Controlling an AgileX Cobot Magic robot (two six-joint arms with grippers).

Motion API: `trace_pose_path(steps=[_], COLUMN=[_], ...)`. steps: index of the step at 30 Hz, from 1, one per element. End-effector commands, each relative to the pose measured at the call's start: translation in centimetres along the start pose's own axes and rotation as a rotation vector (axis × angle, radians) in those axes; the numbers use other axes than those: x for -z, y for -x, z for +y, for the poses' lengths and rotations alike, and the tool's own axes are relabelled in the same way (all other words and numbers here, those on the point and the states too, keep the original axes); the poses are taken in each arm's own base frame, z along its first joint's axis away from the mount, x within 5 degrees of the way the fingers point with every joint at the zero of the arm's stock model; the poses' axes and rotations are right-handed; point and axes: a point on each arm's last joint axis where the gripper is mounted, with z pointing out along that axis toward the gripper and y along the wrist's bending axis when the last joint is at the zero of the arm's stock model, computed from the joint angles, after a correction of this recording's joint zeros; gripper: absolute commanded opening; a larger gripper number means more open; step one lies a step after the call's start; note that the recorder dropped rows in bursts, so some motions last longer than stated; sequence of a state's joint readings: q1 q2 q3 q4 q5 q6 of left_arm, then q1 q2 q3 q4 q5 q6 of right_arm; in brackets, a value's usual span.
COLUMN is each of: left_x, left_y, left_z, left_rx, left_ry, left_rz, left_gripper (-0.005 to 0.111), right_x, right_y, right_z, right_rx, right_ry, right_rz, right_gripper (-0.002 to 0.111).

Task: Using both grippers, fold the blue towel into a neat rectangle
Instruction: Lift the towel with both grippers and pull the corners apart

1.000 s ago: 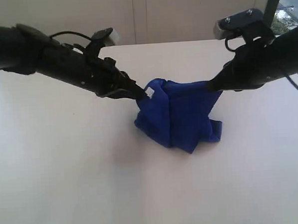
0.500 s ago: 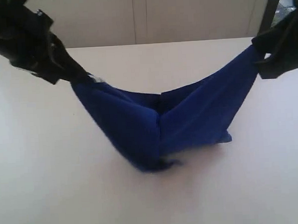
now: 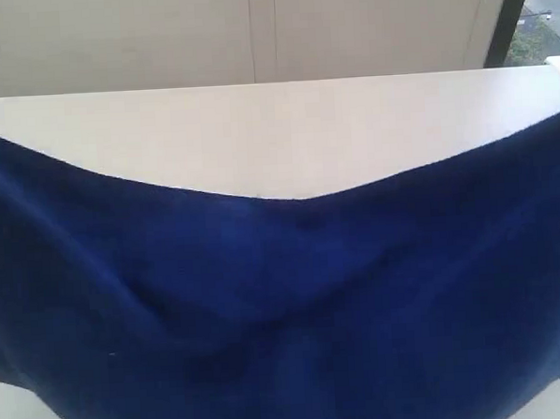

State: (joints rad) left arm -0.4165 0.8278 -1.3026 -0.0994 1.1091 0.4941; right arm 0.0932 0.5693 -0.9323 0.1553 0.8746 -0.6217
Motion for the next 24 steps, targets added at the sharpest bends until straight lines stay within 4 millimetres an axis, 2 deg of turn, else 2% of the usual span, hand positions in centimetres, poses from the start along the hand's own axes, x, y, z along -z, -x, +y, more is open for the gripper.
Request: trace_pose_path(steps=[1,3,7,11,16,24], left_x=[0.8,0.0,-3.3,-7.2,-12.0,-16.8], left_y=[-0.9,-1.1,-2.2,-3.0,-3.2,-3.8], left_z=[-0.3,0.0,0.9,2.1,2.9,5.8], left_rx=[0.019,0.029,0.055,0.089,0.069,-0.004], left_ry=[0.03,0.043,0.086,0.154,0.166,0.37], left_rz=[0.035,0.06,0.166,0.221,0.207,0.278], left_gripper=[0.0,0.0,0.0,0.0,0.0,0.0], right_x=[0.4,-0.2,-2.5,-5.9,-10.9,-17.4], right_y=[-0.4,-0.4,-0.9,-1.6,-1.8,-3.0], right_z=[0.1,-0.1,-1.2,-2.4,-3.0,-4.1], right_rx=[0.019,0.013,-0.027,-0.058,-0.056,-0.034], right_ry=[-0.009,-0.005,-0.057,-0.126,-0.111,-0.188], right_rz=[0.022,0.048,0.155,0.265,0.306,0.362], right_gripper=[0.0,0.0,0.0,0.0,0.0,0.0])
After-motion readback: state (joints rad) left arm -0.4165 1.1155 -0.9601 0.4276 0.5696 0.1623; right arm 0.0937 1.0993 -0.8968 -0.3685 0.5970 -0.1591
